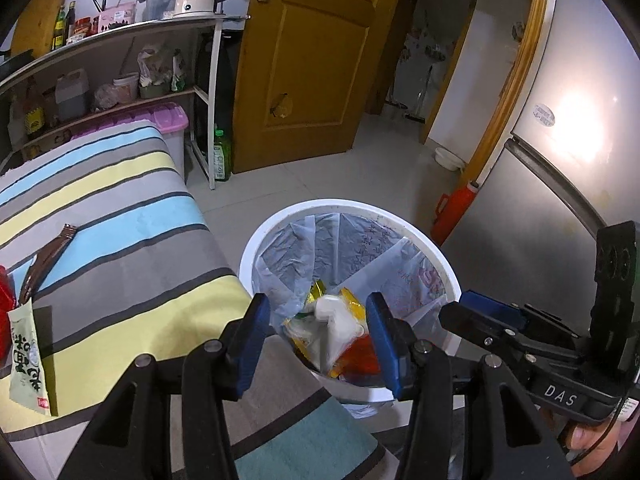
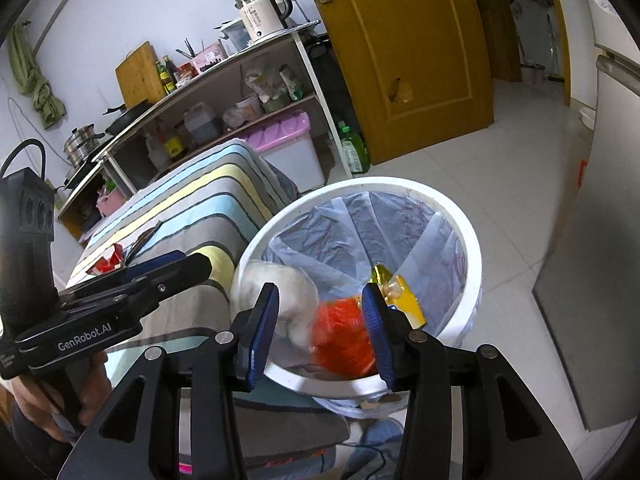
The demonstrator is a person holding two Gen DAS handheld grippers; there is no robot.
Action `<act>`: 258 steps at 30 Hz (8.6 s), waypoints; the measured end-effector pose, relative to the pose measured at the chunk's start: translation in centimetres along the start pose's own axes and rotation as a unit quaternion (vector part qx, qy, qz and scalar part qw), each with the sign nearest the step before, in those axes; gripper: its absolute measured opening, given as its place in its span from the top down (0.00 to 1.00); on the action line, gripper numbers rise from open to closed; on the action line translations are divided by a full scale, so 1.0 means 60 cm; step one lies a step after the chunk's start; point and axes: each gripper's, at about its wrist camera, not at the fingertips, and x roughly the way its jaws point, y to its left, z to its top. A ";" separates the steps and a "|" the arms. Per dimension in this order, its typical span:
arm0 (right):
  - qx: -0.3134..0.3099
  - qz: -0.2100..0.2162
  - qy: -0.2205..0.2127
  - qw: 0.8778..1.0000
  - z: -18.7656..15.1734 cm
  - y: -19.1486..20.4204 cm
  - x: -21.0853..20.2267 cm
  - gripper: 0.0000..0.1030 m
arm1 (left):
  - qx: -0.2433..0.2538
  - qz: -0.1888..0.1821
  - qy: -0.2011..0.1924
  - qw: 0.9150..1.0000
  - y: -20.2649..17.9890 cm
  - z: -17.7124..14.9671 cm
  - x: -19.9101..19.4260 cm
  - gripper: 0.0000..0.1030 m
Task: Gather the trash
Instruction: 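Move both tools back over the remaining trash on the table, then grasp the green-white snack bag with the left tool, then grasp the yellow snack bag with the right tool while the left tool holds the green bag, then carry both snack bags over the bin and open both tools, then move both tools back over the red bag and chocolate wrapper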
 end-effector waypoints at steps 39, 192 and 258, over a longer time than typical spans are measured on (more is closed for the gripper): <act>-0.098 0.056 -0.038 0.993 -0.023 0.182 -0.093 0.56 | -0.051 0.058 -0.097 0.992 0.099 -0.071 -0.207 0.50; -0.186 0.115 0.011 0.976 0.025 0.373 0.039 0.50 | -0.118 0.129 -0.120 0.977 0.248 -0.102 -0.283 0.78; -0.031 0.004 -0.027 0.999 0.035 0.071 -0.030 0.48 | -0.026 0.000 -0.058 0.998 0.055 -0.009 -0.102 0.61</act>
